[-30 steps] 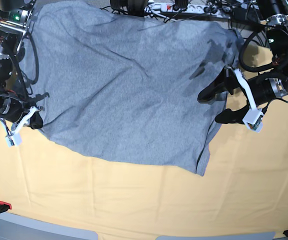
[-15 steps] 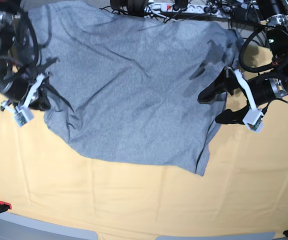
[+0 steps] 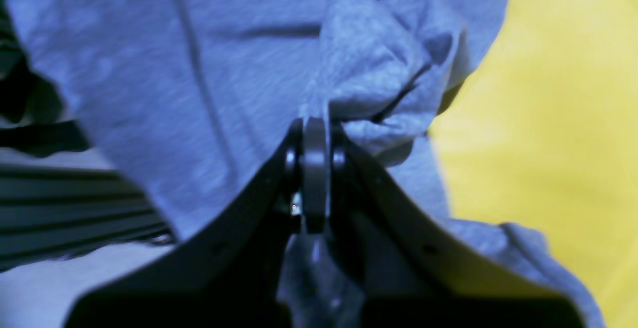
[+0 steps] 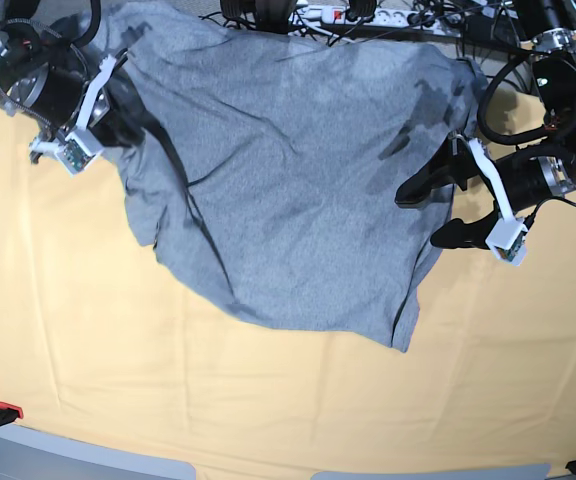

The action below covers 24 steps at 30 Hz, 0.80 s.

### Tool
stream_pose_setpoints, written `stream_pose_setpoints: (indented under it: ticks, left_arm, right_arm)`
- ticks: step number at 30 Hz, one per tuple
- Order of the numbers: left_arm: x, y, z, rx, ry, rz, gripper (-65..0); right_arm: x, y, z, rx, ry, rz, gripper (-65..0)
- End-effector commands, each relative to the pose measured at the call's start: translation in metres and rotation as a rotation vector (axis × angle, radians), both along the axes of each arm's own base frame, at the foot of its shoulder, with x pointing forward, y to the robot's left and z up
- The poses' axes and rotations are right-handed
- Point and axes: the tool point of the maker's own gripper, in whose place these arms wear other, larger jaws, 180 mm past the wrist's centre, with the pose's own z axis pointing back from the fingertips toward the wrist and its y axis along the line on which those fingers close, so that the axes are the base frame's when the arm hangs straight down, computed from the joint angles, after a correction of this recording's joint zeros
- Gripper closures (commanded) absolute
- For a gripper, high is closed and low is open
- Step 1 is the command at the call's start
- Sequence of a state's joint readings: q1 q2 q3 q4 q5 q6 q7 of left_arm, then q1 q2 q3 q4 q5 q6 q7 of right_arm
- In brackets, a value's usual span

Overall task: Layout the t-shirt on the table in an organized manner, then fold the t-shirt properly
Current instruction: 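Grasp the shirt edge nearest the right gripper and lift it, then drag the held edge along the table with the right gripper to straighten it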

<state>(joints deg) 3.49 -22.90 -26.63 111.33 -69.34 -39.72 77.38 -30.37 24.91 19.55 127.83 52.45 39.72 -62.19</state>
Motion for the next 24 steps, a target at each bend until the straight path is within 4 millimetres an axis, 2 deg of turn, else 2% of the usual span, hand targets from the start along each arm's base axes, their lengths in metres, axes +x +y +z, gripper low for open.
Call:
stream_pose_setpoints:
  ticks: [1, 6, 8, 10, 11, 12, 18, 21, 24]
  left_arm:
    - [0.003, -0.001, 0.013, -0.018, -0.047, -0.008, -49.5]
    - [0.003, -0.001, 0.013, -0.019, -0.047, -0.009, -49.6]
    - [0.003, -0.001, 0.013, -0.019, -0.047, -0.009, -49.5]
    - [0.003, -0.001, 0.013, -0.018, -0.047, -0.008, -49.5]
    - [0.003, -0.001, 0.013, -0.018, -0.047, -0.009, -49.6]
    - [0.003, -0.001, 0.013, -0.017, -0.046, -0.009, -49.5]
    - [0.004, 0.001, 0.011, -0.002, -0.042, -0.003, -49.5]
    - [0.004, 0.004, 0.007, 0.023, -0.036, 0.005, -49.5]
    - [0.005, 0.007, 0.005, 0.040, -0.035, 0.012, -49.5]
  right_arm:
    - [-0.003, 0.002, 0.005, 0.006, -0.006, 0.023, 0.0]
    - [-0.024, 0.011, -0.001, 0.042, 0.108, 0.068, -0.1]
    - [-0.032, 0.018, 0.000, 0.082, 0.146, 0.098, -12.8]
    - [-0.039, 0.021, 0.001, 0.099, 0.178, 0.121, -29.6]
    - [-0.041, 0.022, 0.000, 0.101, 0.187, 0.127, -35.6]
    - [-0.041, 0.023, 0.001, 0.108, 0.186, 0.130, -39.0]
    - [-0.029, 0.044, 0.037, 0.172, 0.057, 0.200, -39.2]
    - [-0.014, 0.042, 0.047, 0.170, -0.014, 0.183, -39.2]
    - [0.009, 0.036, 0.054, 0.145, -0.123, 0.114, -39.2]
